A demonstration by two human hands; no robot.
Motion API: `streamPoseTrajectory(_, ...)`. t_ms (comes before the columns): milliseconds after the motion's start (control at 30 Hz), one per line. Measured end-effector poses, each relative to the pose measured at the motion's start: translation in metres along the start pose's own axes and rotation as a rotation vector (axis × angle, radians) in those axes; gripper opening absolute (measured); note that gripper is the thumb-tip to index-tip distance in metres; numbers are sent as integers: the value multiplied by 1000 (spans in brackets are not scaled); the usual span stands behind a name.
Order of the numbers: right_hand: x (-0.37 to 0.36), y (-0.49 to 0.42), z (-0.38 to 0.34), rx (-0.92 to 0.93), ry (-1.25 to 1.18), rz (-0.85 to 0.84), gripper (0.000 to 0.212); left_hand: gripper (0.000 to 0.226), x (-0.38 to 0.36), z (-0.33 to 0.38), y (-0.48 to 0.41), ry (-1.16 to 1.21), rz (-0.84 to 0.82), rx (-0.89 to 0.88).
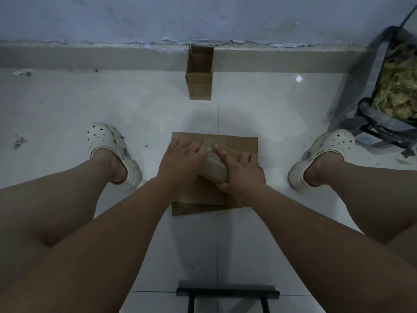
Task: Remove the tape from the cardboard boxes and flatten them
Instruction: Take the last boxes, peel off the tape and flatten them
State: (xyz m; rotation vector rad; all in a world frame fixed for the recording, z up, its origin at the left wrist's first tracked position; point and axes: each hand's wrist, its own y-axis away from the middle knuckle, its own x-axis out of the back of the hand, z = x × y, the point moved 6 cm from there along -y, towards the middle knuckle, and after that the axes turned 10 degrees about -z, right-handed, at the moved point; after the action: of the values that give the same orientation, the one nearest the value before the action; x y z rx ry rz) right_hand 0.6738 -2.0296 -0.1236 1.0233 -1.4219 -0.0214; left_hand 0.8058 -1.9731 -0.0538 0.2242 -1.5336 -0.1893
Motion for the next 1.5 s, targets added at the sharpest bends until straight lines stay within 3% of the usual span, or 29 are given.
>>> streamPoseTrajectory(200,-5,0,-1,-11,-22,-17,113,26,12,4,14,102,140,-36)
streamPoseTrajectory(400,2,-6,1,-18,-55,-29,112,6,9,0,32,195,256,27)
streamPoseTrajectory(600,2,-5,0,-18,-65,-26,112,33,-19,-28,36,847,184,514)
streamPoseTrajectory(800,3,-2,0,-10,-84,-6,114,26,-57,-28,39,1655,230,857)
streamPoseTrajectory(867,0,-1,-1,-4,-93,16,114,24,-67,-24,40,1784,192,934)
streamPoseTrajectory(933,-2,-1,0,-2,-96,35,114,23,-72,-20,34,1704,89,914)
streamPoseTrajectory(1000,-3,-2,0,-1,-102,46,114,38,-69,-16,26,1351,-55,816)
streamPoseTrajectory(1100,-2,-4,0,4,-115,51,114,47,-59,-16,20,1035,-75,816)
streamPoseTrajectory(1233,-1,-4,-1,-8,-104,57,113,36,-70,-12,19,1119,-178,796)
streamPoseTrajectory(1400,0,-2,-1,-10,-103,47,113,33,-70,-9,28,1335,-90,657)
streamPoseTrajectory(1500,-1,-1,-2,-3,-108,43,113,33,-68,-13,28,1209,-74,581)
